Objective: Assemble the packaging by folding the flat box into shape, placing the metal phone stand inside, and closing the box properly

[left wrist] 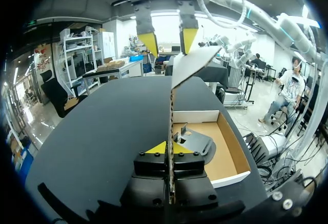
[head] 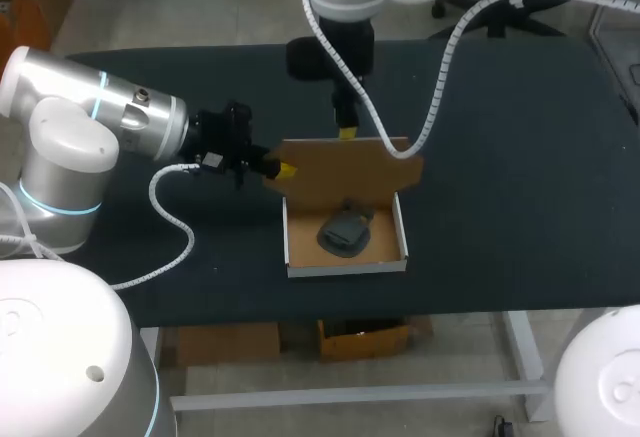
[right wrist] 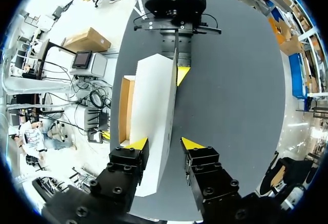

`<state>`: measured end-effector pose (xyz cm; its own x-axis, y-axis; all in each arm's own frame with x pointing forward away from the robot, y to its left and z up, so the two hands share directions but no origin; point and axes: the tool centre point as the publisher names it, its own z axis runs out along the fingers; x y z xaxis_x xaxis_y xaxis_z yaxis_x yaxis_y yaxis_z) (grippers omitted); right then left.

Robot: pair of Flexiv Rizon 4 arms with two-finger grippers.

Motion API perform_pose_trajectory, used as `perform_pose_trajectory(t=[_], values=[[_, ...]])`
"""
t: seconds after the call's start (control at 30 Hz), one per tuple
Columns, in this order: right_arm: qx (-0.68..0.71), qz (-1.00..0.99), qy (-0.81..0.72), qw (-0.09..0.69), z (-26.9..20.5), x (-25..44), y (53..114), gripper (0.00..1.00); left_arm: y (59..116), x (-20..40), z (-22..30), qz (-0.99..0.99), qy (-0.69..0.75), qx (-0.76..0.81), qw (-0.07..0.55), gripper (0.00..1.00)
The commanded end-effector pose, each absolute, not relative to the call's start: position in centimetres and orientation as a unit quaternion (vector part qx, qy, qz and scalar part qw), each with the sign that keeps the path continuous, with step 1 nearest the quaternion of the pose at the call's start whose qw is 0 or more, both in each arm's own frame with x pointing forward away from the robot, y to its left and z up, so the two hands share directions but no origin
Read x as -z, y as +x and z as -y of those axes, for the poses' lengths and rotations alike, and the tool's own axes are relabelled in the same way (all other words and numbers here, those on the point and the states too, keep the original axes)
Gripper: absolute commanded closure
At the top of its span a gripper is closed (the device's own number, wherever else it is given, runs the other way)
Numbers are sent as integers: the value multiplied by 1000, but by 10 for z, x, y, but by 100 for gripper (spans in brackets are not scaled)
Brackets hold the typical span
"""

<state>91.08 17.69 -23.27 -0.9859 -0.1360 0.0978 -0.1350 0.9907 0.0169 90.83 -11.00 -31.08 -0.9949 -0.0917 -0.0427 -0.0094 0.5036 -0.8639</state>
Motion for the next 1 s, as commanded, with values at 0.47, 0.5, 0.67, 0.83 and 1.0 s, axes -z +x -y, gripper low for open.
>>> perform_pose_trajectory(t=[0.47,0.5,0.67,0.83,1.0], values=[[0,996,66,55,-177,240,905,62,909,311,110,-866,-29,498,42,100],[0,996,66,55,-177,241,905,61,909,311,110,-866,-29,498,42,100],[-1,996,68,58,-179,243,905,60,909,311,110,-866,-29,498,42,100],[-2,996,66,62,-179,247,905,61,909,311,110,-866,-29,498,42,100],[-3,996,65,66,-180,251,904,60,909,311,110,-866,-29,498,42,100]])
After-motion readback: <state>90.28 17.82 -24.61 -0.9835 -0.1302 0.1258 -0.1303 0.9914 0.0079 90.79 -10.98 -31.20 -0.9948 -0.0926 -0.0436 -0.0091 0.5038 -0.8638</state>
